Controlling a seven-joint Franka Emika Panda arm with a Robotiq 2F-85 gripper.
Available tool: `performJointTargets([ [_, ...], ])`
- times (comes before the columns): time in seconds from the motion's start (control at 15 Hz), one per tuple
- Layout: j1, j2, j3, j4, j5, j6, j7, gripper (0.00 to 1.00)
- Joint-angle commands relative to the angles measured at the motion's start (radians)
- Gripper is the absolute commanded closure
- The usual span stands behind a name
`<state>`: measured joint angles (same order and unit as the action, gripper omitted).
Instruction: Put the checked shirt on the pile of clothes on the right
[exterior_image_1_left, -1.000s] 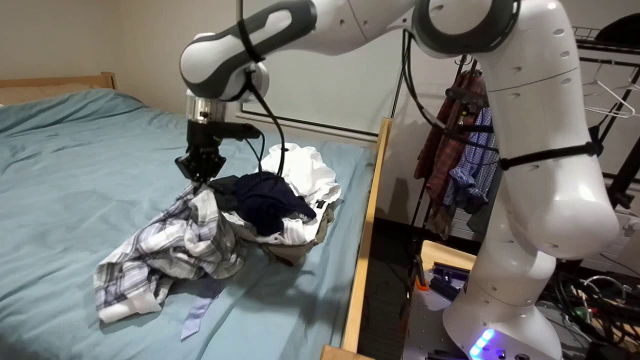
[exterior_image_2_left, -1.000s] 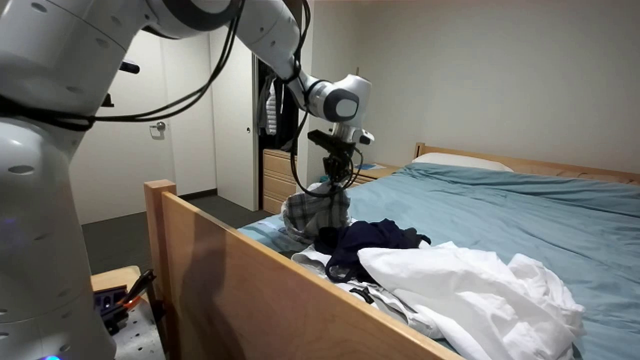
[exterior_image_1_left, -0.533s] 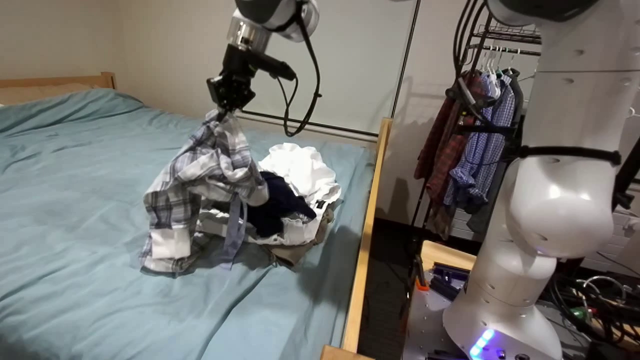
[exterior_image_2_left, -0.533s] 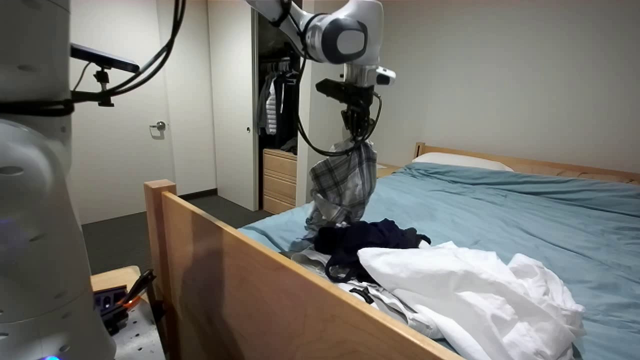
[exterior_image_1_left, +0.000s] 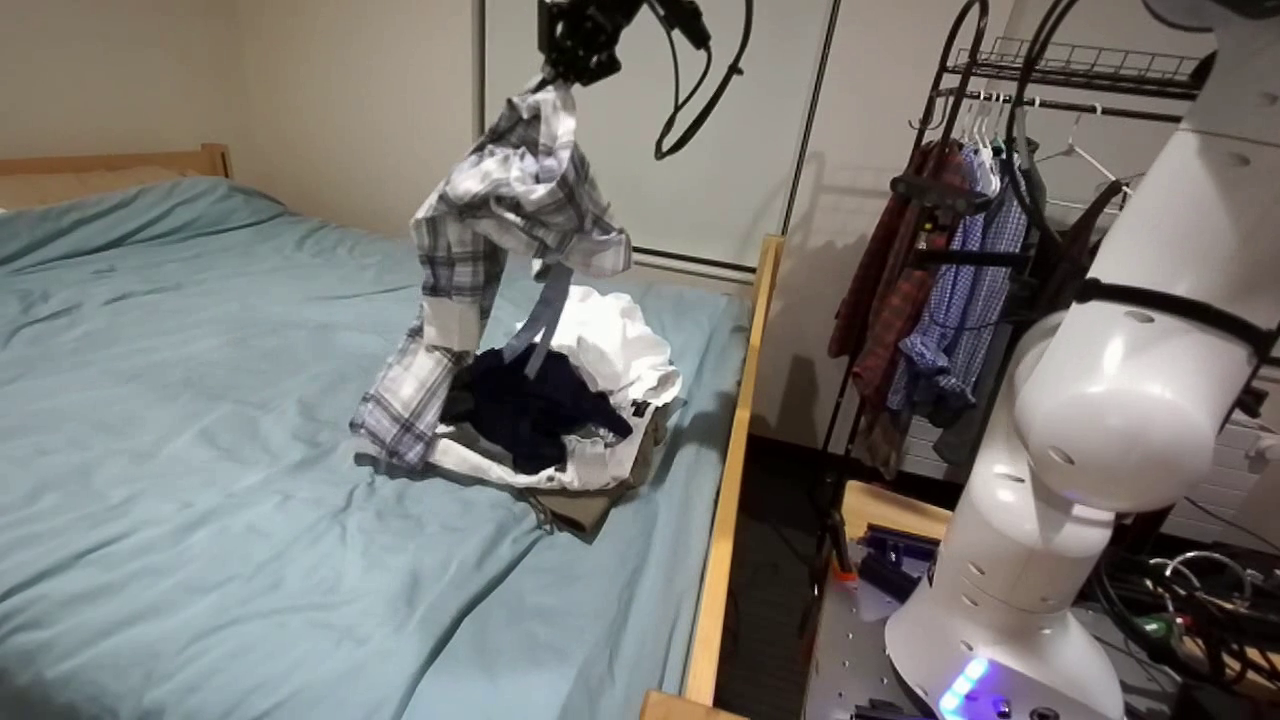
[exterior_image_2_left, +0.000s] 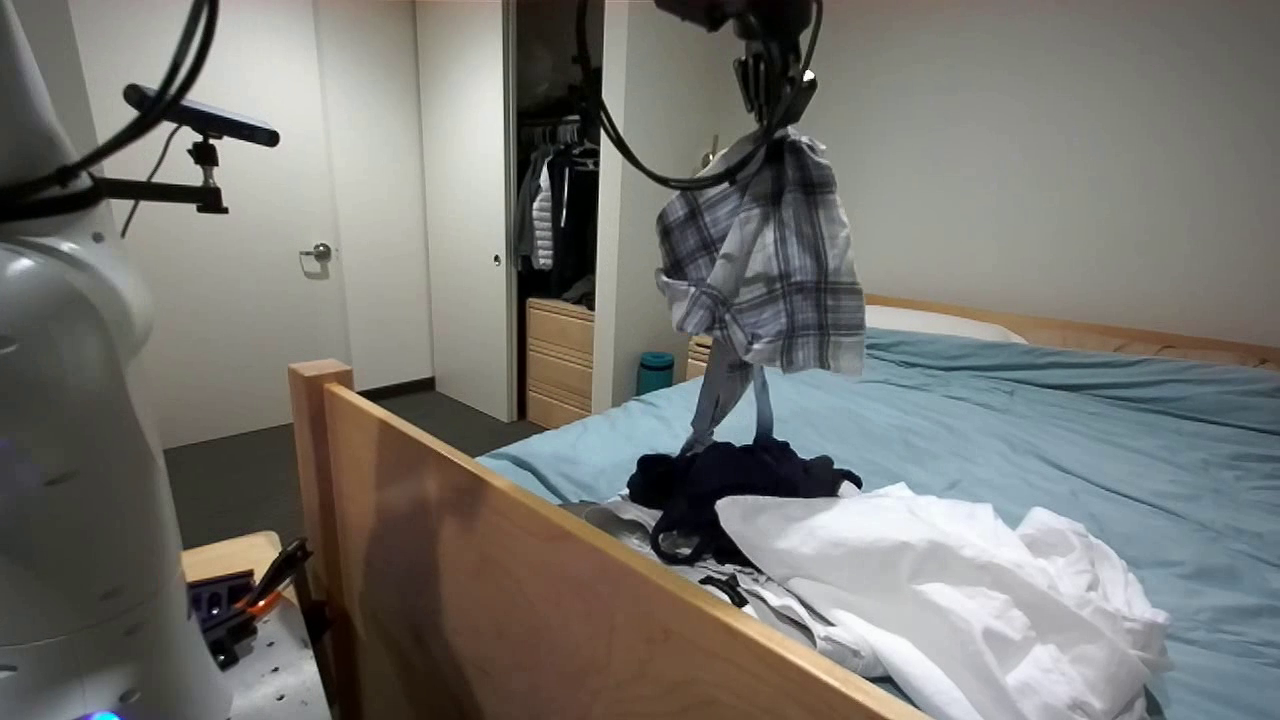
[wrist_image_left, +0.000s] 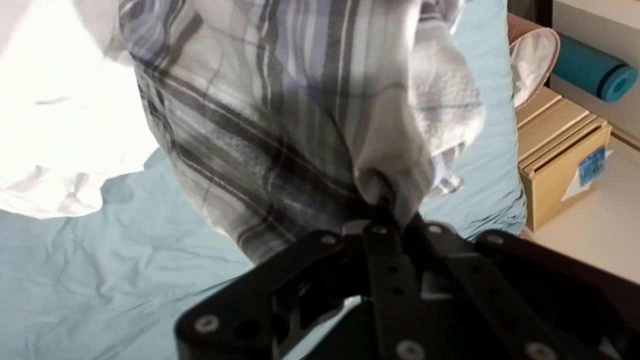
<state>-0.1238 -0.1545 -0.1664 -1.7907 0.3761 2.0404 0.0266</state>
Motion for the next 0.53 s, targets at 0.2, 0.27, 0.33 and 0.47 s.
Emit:
performJointTargets([
  [0.2,-0.061,-0.007,-0.114,-0.02,0.072,-0.094,0.011,0.95],
  [0.27,-0.064,0.011,-0.124,-0.033,0.085,-0.087,0.0,0.95],
  [0.33,-0.064,0.033,-0.124,-0.044,0.081,-0.074,0.003,0.95],
  [0.47,-0.051,0.078,-0.109,-0.067,0.095,-0.067,-0.013,0.95],
])
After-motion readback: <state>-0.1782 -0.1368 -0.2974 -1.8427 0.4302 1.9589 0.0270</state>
